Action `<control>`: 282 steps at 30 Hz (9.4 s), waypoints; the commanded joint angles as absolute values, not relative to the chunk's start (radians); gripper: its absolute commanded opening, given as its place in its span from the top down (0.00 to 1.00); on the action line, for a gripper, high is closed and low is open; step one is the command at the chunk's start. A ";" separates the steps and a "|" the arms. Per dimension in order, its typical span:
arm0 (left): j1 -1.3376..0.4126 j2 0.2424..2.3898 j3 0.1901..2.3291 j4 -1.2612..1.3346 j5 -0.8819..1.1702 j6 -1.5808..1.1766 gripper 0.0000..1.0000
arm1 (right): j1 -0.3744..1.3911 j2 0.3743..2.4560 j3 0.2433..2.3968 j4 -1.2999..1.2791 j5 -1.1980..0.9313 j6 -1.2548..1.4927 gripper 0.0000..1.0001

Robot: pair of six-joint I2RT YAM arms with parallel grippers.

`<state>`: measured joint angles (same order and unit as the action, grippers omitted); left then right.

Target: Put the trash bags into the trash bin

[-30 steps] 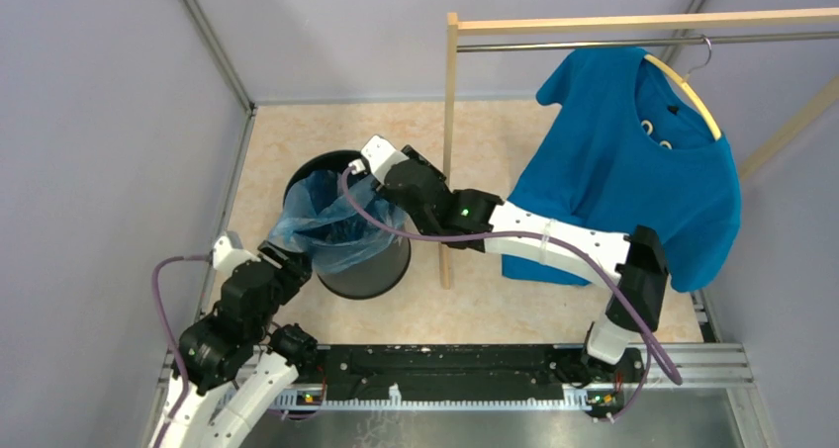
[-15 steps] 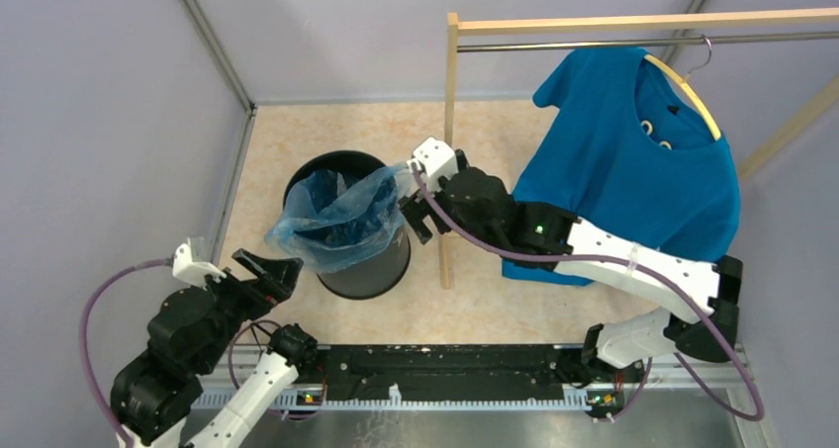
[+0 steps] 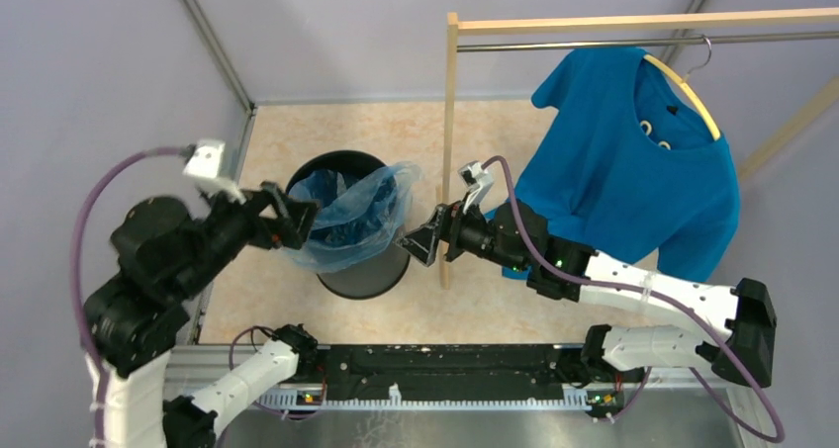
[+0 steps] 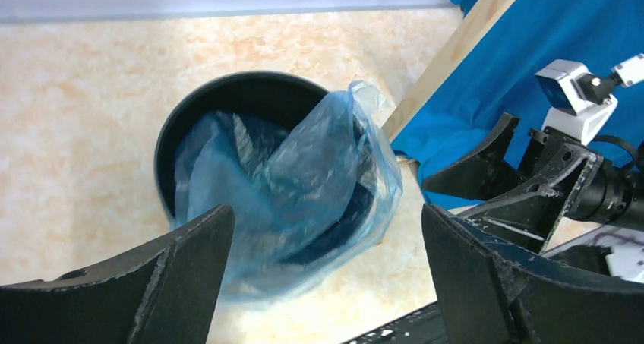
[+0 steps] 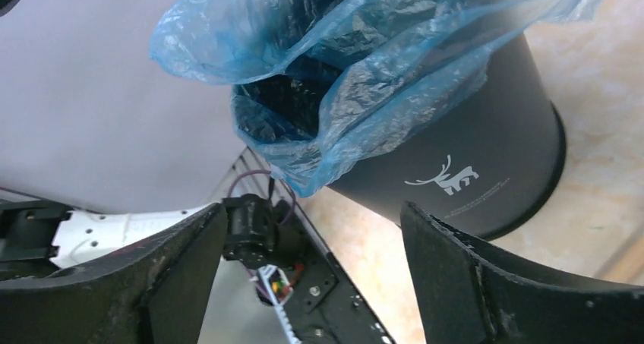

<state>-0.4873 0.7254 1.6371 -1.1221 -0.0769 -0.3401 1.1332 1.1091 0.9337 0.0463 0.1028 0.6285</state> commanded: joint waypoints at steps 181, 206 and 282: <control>-1.016 1.319 1.690 -1.281 -0.827 -0.464 0.19 | 0.873 1.476 0.726 0.701 -0.359 0.942 1.00; -1.002 1.446 1.514 -1.411 -1.127 -0.637 0.29 | 0.873 1.483 0.720 0.720 -0.374 0.950 1.00; 0.029 0.767 0.804 -0.557 0.139 -0.447 0.99 | 0.873 1.507 0.807 0.611 -0.336 0.888 1.00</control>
<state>0.0383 0.7204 0.8444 -0.6205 -0.0975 -0.4183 0.8719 1.5295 0.7689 0.6113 -0.3588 0.9245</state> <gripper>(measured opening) 0.017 0.004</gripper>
